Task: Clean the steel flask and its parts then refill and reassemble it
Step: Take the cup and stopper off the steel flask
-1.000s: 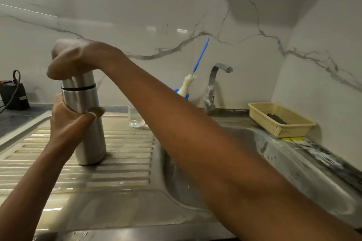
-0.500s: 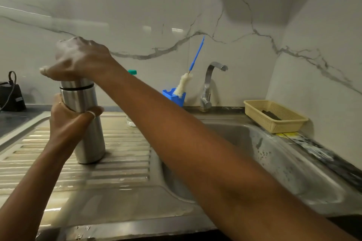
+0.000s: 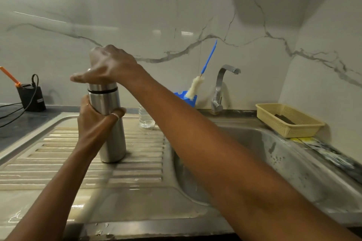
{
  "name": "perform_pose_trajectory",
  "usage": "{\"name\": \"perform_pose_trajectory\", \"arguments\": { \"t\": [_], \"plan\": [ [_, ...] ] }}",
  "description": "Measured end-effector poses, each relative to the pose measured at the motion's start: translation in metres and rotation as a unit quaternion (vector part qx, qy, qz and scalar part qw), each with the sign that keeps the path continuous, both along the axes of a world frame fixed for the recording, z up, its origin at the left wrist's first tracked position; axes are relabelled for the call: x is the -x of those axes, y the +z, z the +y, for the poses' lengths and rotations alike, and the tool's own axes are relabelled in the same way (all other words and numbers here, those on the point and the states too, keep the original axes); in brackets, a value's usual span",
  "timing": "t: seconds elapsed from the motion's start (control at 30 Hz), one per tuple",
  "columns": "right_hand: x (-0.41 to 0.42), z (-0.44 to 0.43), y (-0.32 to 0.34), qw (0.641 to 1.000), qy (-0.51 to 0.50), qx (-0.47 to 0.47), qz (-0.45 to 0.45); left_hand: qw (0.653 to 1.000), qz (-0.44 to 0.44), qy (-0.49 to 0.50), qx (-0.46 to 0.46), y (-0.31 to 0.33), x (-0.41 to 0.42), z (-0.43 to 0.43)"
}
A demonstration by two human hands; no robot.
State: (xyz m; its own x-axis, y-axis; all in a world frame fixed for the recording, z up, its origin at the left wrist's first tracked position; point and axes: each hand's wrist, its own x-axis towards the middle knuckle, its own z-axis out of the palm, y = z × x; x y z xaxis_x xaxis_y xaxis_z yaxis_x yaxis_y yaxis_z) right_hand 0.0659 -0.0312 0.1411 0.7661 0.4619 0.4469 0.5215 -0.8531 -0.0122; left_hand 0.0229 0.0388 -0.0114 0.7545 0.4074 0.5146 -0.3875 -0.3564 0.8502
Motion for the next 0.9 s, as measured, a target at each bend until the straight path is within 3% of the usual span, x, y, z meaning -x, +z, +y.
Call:
{"name": "perform_pose_trajectory", "arguments": {
  "t": [0.1, 0.17, 0.37, 0.57, 0.73, 0.8, 0.9],
  "plan": [
    [0.025, -0.020, 0.001, 0.999, 0.011, 0.003, -0.045, 1.000, 0.005, -0.020, -0.005, 0.000, -0.001, -0.008],
    [0.032, -0.023, 0.002, 1.000, 0.004, -0.004, -0.025, 1.000, -0.004, -0.028, -0.007, 0.000, 0.001, -0.013],
    [0.038, -0.036, 0.022, 0.988, 0.071, 0.029, 0.132, 0.999, -0.009, -0.032, -0.006, 0.000, 0.002, -0.020],
    [0.038, -0.033, 0.019, 0.997, -0.012, 0.077, -0.002, 0.999, -0.021, -0.021, -0.011, -0.001, 0.000, -0.018],
    [0.055, -0.034, 0.032, 0.989, 0.049, 0.087, 0.111, 0.999, -0.020, -0.029, -0.021, -0.002, -0.002, -0.018],
    [0.056, -0.032, 0.033, 0.990, 0.040, 0.097, 0.093, 0.999, -0.019, -0.029, -0.021, -0.002, -0.002, -0.017],
    [0.056, -0.028, 0.022, 0.994, -0.015, 0.106, -0.007, 1.000, -0.014, -0.024, -0.015, -0.001, -0.002, -0.017]
  ]
}}
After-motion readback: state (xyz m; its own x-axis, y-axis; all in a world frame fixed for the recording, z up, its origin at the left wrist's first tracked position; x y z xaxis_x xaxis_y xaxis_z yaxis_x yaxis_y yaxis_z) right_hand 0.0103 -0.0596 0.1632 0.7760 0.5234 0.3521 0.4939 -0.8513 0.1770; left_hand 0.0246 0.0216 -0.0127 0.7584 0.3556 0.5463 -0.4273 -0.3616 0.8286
